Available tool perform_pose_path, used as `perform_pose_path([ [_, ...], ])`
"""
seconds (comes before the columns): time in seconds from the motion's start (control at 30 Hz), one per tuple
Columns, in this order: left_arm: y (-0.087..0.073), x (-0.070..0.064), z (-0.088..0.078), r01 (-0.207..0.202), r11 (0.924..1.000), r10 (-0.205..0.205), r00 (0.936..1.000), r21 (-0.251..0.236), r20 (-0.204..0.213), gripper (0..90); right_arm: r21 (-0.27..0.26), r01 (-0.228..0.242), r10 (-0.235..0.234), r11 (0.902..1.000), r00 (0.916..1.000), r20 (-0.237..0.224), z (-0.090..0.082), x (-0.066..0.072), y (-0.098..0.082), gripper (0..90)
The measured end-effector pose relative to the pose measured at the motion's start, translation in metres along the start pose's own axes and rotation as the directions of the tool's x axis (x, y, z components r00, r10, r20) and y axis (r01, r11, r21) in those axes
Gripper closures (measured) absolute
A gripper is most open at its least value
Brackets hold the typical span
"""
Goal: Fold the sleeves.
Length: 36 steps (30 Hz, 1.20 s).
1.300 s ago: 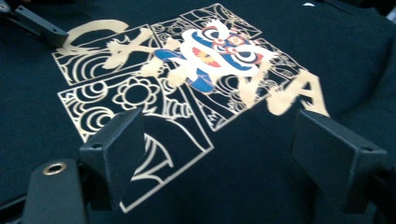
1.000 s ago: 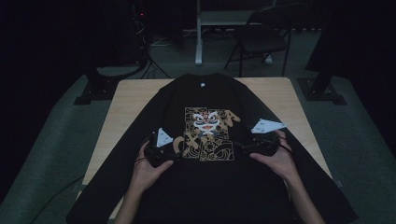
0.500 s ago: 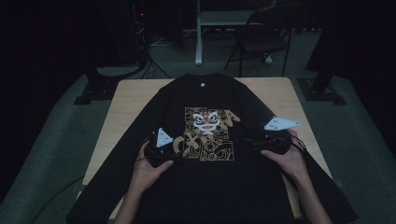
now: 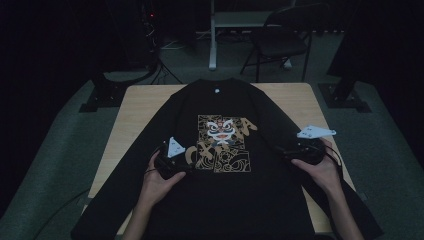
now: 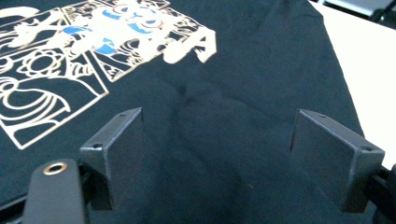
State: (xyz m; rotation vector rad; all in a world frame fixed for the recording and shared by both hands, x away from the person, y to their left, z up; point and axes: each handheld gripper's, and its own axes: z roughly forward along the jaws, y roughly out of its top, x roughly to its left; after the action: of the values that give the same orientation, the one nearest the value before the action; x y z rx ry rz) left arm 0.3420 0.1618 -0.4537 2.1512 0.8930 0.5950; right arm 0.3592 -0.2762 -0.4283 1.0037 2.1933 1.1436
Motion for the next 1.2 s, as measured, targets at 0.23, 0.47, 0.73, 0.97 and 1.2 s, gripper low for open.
perform_pose_path([
  [0.23, 0.000, 0.000, 0.000, 0.000, 1.0000, 0.000, 1.0000, 0.000, 0.000, 21.8, 0.031, -0.029, 0.029, 0.9991, 0.9995, 0.015, -0.004, -0.014, -0.009, 17.9],
  [0.47, 0.000, 0.000, 0.000, 0.001, 1.0000, -0.001, 1.0000, -0.001, 0.000, 21.8, 0.061, -0.061, 0.059, 0.9962, 0.9976, 0.035, -0.005, -0.026, -0.020, 18.0],
  [0.73, 0.000, 0.000, 0.000, 0.000, 1.0000, 0.000, 1.0000, 0.000, 0.000, 21.8, 0.099, -0.100, 0.096, 0.9901, 0.9943, 0.047, -0.002, -0.040, -0.029, 21.7],
  [0.97, 0.000, 0.000, 0.000, 0.000, 1.0000, 0.000, 1.0000, 0.000, -0.001, 21.8, 0.134, -0.152, 0.143, 0.9793, 0.9868, 0.077, 0.002, -0.055, -0.034, 26.1],
  [1.2, 0.000, 0.000, 0.000, 0.000, 1.0000, 0.000, 1.0000, 0.000, 0.000, 21.8, 0.141, -0.199, 0.188, 0.9699, 0.9782, 0.089, -0.001, -0.068, -0.037, 35.4],
])
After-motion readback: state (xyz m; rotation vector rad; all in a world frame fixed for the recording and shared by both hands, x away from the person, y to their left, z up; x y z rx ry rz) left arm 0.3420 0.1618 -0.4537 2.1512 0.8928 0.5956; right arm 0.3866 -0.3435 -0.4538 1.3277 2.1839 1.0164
